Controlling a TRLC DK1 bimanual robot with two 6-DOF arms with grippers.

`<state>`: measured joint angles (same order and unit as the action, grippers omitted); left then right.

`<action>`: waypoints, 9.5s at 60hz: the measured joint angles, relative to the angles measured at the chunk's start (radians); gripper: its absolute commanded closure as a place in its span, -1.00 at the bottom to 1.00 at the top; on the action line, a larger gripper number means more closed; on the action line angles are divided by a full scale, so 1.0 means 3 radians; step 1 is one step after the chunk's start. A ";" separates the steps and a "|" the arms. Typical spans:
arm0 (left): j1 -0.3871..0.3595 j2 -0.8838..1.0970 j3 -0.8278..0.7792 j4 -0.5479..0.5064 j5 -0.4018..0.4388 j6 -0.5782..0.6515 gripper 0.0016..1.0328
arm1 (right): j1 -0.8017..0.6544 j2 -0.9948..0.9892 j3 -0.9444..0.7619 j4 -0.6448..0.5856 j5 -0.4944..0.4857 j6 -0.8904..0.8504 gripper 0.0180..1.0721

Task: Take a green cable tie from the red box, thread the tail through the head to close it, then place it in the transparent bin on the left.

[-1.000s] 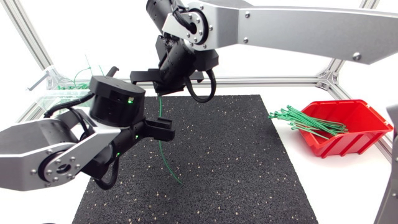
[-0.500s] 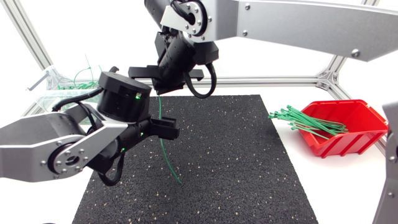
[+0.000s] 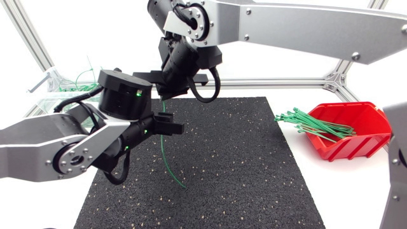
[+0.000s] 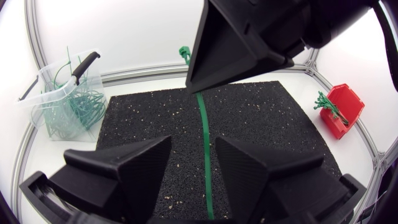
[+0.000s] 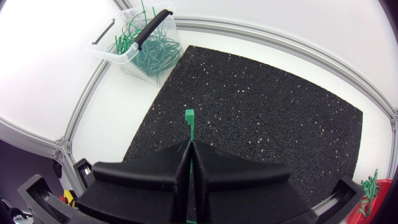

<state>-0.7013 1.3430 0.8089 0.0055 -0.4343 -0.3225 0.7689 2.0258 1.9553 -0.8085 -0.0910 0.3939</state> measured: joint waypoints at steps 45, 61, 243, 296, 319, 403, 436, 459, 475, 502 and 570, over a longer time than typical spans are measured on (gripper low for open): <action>0.0003 0.0071 -0.0036 0.0051 0.0052 0.0004 0.84 | 0.0009 0.0000 0.0000 -0.0001 0.0122 0.0000 0.89; 0.0000 0.0071 -0.0041 0.0078 0.0061 0.0028 0.92 | 0.0009 0.0000 0.0001 -0.0001 0.0123 0.0000 0.89; 0.1141 -0.0954 -0.1114 0.1246 0.3553 0.0526 0.93 | -0.0562 -0.1386 -0.2510 0.2071 -0.2565 -0.1567 0.25; 0.1083 -0.0989 -0.1155 0.1249 0.3555 0.0465 0.93 | -0.0495 -0.1348 -0.2612 0.2201 -0.2655 -0.1565 0.56; 0.1083 -0.0983 -0.1155 0.1293 0.3558 0.0465 0.93 | -0.0449 -0.1354 -0.2649 0.2351 -0.2650 -0.1475 0.89; 0.1793 -0.0491 -0.0855 0.0875 0.5009 0.1682 -0.19 | -0.0352 -0.1598 -0.2778 0.1484 -0.1857 -0.2243 0.89; 0.1897 0.0284 -0.0467 0.1113 0.5783 0.1703 -0.13 | -0.0337 -0.1283 -0.2688 0.1118 -0.1929 -0.2598 0.89; 0.1811 0.0554 -0.0436 0.1120 0.5975 0.1703 -0.13 | -0.0409 -0.1119 -0.2440 0.0961 -0.2205 -0.2715 0.89; 0.1754 0.0595 -0.0380 0.1122 0.5998 0.1689 -0.13 | -0.0409 -0.1030 -0.2425 0.0895 -0.2344 -0.2716 0.89; 0.1712 0.0608 -0.0364 0.1148 0.6111 0.1676 0.19 | -0.0406 -0.0924 -0.2359 0.0874 -0.2416 -0.2716 0.89; 0.1713 0.0785 -0.0287 0.1207 0.6125 0.1675 0.49 | -0.0378 -0.0870 -0.2346 0.0874 -0.2480 -0.2716 0.89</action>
<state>-0.1875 1.5784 0.7227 0.3676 1.4033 0.1799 0.6556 1.7649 1.2514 -0.5465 -0.8349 -0.4210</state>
